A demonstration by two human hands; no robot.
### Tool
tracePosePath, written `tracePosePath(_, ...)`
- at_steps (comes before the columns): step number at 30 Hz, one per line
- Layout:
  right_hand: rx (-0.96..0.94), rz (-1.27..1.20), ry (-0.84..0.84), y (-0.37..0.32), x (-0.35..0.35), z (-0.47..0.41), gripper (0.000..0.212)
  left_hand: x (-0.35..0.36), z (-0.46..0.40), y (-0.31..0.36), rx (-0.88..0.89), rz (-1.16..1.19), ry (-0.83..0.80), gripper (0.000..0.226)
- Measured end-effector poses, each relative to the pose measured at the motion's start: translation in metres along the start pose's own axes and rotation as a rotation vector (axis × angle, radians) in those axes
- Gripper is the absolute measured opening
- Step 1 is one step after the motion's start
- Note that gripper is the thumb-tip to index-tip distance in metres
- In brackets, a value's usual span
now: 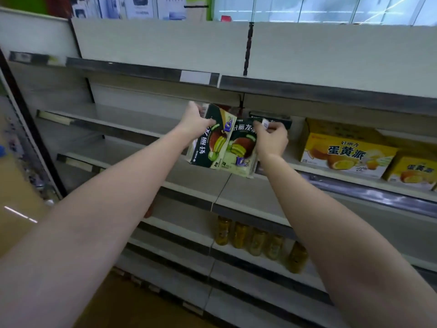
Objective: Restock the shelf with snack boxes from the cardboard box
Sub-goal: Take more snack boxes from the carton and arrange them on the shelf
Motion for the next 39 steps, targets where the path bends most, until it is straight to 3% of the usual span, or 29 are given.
tracePosePath(5, 0.050, -0.013, 0.126, 0.001, -0.014, -0.044, 0.036, 0.030, -0.049, 0.017, 0.131, -0.310, 0.042, 0.053)
tracePosePath(11, 0.014, 0.226, 0.227, 0.003, -0.044, -0.089, 0.047, 0.083, -0.104, 0.030, 0.242, -0.634, -0.164, 0.047)
tracePosePath(20, 0.025, 0.483, 0.167, 0.009, -0.079, -0.125, 0.042, 0.176, -0.148, 0.019, 0.311, -0.650, -0.538, 0.055)
tracePosePath(23, 0.032, 0.546, 0.138, 0.007, -0.082, -0.126, 0.042, 0.179, -0.152, 0.015, 0.325, -0.798, -0.463, 0.055)
tracePosePath(27, 0.006, 0.589, 0.044, 0.012, -0.079, -0.119, 0.046, 0.171, -0.153, 0.013, 0.362, -0.773, -0.360, 0.063)
tracePosePath(30, -0.002, 0.509, -0.008, 0.020, -0.073, -0.107, 0.042, 0.159, -0.143, 0.012, 0.438, -0.855, -0.261, 0.049)
tracePosePath(34, -0.029, 0.555, 0.093, 0.016, -0.068, -0.089, 0.018, 0.148, -0.128, 0.001, 0.517, -0.885, -0.130, 0.033)
tracePosePath(39, -0.105, 0.584, 0.193, 0.003, -0.058, -0.057, 0.032, 0.140, -0.106, -0.012, 0.510, -0.784, -0.173, 0.032)
Point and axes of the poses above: each hand's wrist, its own z-axis away from the middle knuckle, its own x-axis out of the palm, y = z × x, the point moved 1 cm from there along -z, towards the middle knuckle, and after that the axes turned 10 degrees about -y, right-handed, at the moved point
